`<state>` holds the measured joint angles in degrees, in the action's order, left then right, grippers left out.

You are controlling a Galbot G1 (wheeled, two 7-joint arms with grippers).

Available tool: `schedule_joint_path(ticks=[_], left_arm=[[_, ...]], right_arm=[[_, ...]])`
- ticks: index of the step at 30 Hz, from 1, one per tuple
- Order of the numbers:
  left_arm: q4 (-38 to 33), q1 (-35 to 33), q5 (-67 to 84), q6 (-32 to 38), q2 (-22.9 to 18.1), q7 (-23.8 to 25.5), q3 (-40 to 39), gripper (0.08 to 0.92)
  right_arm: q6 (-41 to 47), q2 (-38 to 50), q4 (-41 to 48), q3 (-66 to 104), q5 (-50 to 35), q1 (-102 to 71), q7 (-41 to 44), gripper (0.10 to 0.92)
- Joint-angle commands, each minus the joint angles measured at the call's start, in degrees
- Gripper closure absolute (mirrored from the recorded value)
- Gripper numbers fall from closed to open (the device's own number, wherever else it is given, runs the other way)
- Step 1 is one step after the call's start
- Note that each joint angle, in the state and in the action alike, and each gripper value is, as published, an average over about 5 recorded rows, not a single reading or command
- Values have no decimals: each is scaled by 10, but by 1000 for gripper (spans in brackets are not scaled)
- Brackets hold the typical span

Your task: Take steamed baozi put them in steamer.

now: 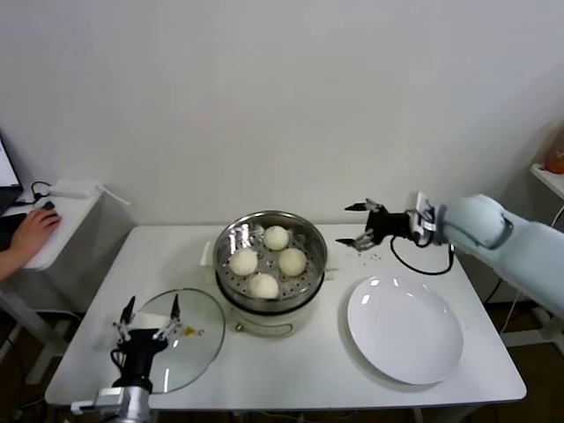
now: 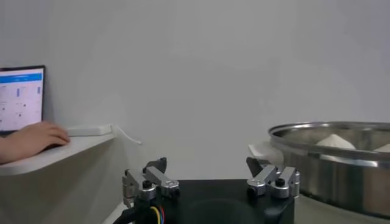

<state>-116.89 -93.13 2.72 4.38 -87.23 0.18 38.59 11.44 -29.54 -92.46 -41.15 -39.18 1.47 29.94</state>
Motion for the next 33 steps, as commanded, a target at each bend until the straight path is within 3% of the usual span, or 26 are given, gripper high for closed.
schedule_joint_path(ticks=[1, 8, 16, 33], left_arm=[[-4, -5, -17, 17, -13, 4, -5, 177], [-8, -8, -34, 9, -14, 4, -1, 177], [-9, -10, -48, -6, -18, 9, 7, 177], [-12, -5, -47, -19, -18, 16, 19, 177]], right_arm=[[-71, -49, -107, 579, 99, -579, -173, 203], [-117, -203, -124, 700, 139, -722, -179, 203], [-168, -311, -163, 747, 150, -817, -179, 203], [-239, -408, -166, 755, 164, -935, -167, 203]])
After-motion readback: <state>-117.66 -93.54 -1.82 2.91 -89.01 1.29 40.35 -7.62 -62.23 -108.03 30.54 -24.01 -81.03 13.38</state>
